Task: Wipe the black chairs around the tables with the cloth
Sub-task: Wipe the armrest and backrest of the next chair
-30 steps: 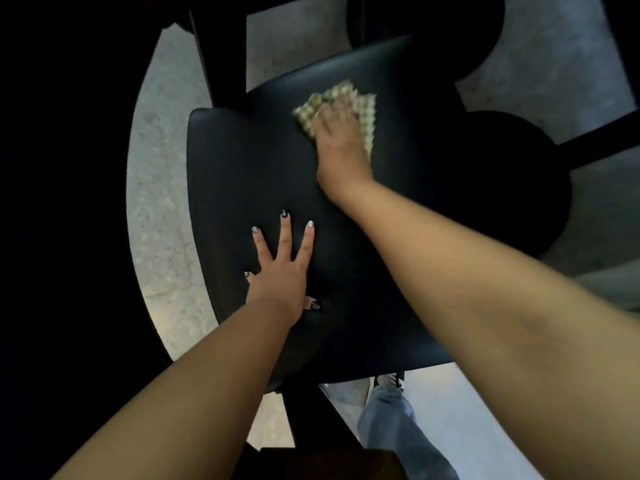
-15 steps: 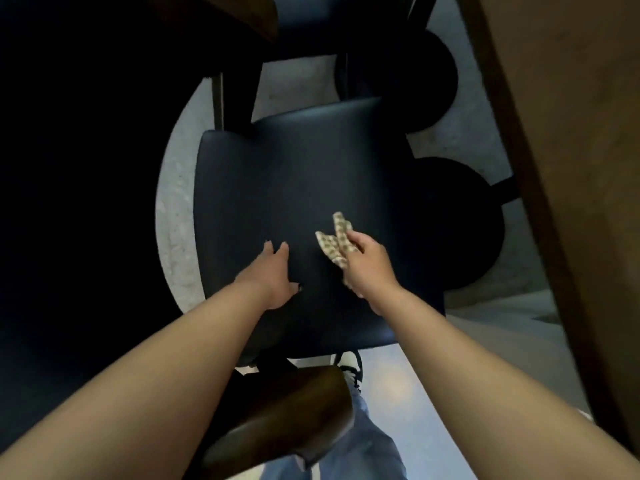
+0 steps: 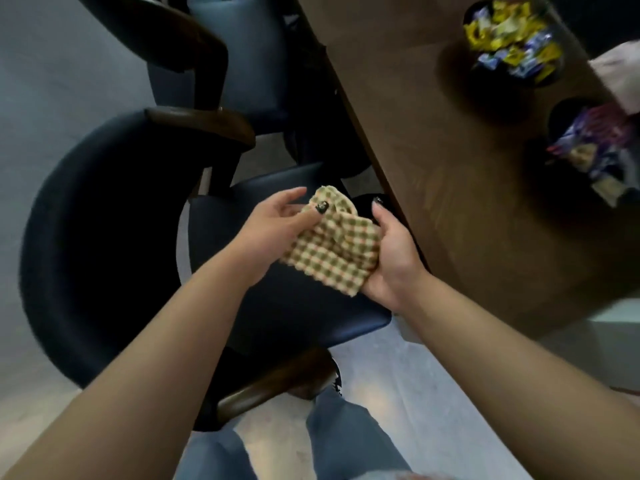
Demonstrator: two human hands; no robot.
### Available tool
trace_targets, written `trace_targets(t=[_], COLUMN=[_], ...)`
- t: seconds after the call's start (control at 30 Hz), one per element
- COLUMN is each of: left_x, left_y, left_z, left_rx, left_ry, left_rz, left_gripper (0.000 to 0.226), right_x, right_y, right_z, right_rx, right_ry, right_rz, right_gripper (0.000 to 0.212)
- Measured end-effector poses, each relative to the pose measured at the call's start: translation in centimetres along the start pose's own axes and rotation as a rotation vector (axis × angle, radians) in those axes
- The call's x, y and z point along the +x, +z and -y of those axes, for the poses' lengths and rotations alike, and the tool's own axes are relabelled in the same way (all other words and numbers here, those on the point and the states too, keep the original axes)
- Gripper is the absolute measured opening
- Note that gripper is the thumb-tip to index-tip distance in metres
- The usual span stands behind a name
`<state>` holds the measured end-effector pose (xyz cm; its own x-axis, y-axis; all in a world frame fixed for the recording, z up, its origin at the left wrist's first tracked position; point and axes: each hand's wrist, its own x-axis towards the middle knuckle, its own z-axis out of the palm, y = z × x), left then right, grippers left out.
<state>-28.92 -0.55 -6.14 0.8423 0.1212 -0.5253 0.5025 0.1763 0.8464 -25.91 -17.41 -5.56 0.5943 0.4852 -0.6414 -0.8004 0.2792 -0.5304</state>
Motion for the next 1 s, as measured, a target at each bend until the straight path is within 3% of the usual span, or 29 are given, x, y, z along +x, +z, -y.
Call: trace_targets(t=[0.1, 0.27, 0.33, 0.5, 0.6, 0.73, 1.0], left_x=[-1.9, -5.1, -6.3, -8.3, -8.5, -8.1, -4.4], left_y=[-2.4, -9.9, -13.3, -20.9, -24.3, -27.5, -30.5], left_z=[-1.0, -2.1, -2.9, -5.7, -6.7, -7.7, -11.1], left_rx=[-0.051, -0.036, -0.007, 0.128, 0.163, 0.195, 0.261], left_ry=[0.069, 0.125, 0.141, 0.164, 0.15, 0.142, 0.129], left_rz=[0.003, 0.003, 0.033, 0.117, 0.108, 0.125, 0.197], left_gripper=[0.04, 0.018, 0.014, 0.005, 0.007, 0.009, 0.01], right_x=[-1.8, -3.9, -4.4, -4.0, -3.2, -2.0, 1.3], right_y=[3.4, 10.3, 13.1, 20.5, 23.4, 25.9, 29.0], right_z=[-0.7, -4.8, -6.7, -10.5, -11.3, -10.9, -9.2], right_rx=[-0.103, -0.262, -0.4, -0.734, -0.765, -0.759, -0.687], right_ry=[-0.058, -0.336, -0.432, -0.497, -0.495, -0.505, -0.607], right_rz=[0.001, -0.164, -0.173, -0.282, -0.381, -0.438, -0.379], right_gripper=[0.063, 0.033, 0.033, 0.014, 0.006, 0.011, 0.005])
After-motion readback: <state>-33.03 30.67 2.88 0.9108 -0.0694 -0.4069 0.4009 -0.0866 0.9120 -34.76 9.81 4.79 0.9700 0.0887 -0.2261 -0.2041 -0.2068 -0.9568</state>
